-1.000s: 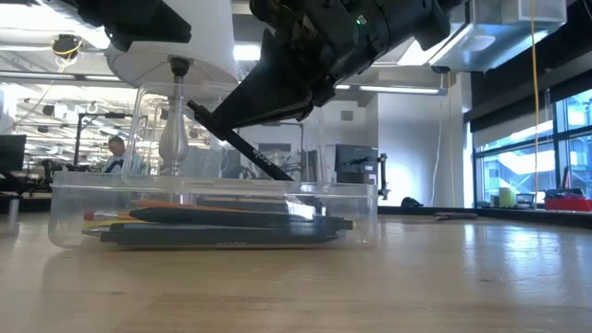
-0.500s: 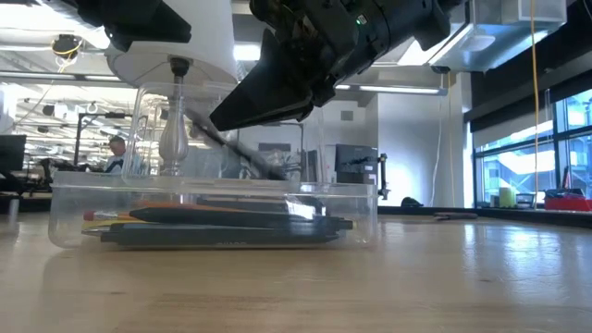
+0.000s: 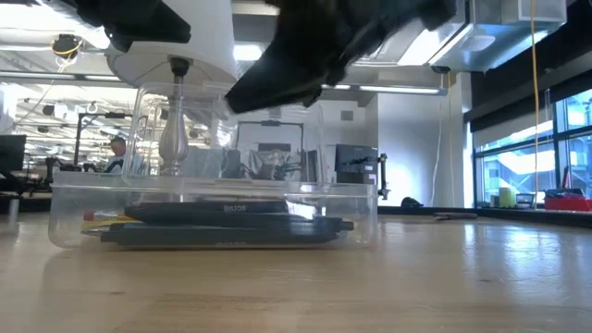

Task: Pick & place school supplies into a supply box
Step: Put the black scissors into the transparent supply box

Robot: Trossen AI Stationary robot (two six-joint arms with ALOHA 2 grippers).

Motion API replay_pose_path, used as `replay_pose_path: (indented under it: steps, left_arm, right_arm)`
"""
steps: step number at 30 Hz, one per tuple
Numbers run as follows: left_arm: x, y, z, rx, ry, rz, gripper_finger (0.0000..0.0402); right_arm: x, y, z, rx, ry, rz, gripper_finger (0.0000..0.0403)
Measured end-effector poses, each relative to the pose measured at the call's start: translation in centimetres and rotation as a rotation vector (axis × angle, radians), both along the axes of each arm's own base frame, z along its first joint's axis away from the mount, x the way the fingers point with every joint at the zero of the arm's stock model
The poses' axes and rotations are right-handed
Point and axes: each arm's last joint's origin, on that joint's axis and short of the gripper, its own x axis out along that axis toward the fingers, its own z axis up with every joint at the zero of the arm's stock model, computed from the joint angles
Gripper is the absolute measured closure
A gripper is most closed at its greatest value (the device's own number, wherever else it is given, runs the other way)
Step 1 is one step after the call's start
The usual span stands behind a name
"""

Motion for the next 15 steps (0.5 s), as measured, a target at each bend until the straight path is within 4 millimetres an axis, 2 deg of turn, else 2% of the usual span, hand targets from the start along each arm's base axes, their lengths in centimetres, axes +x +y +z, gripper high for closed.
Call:
replay_pose_path:
  steps: [3,9,15]
  left_arm:
    - [0.0,0.0,0.0,0.001,0.001,-0.001,0.0329]
    - [0.0,0.0,0.0,0.004,0.003,0.001,0.0329]
    - [0.0,0.0,0.0,0.007,0.003,0.004,0.0329]
  right_arm:
    - [-1.0,-0.2,1.8,0.003,0.086,0.037,0.0323]
    - [-4.4,-1.1,6.1,-0.025,0.307,0.023,0.0324]
    - [-7.9,-2.3,9.3,-0.120,0.417,0.080,0.0324]
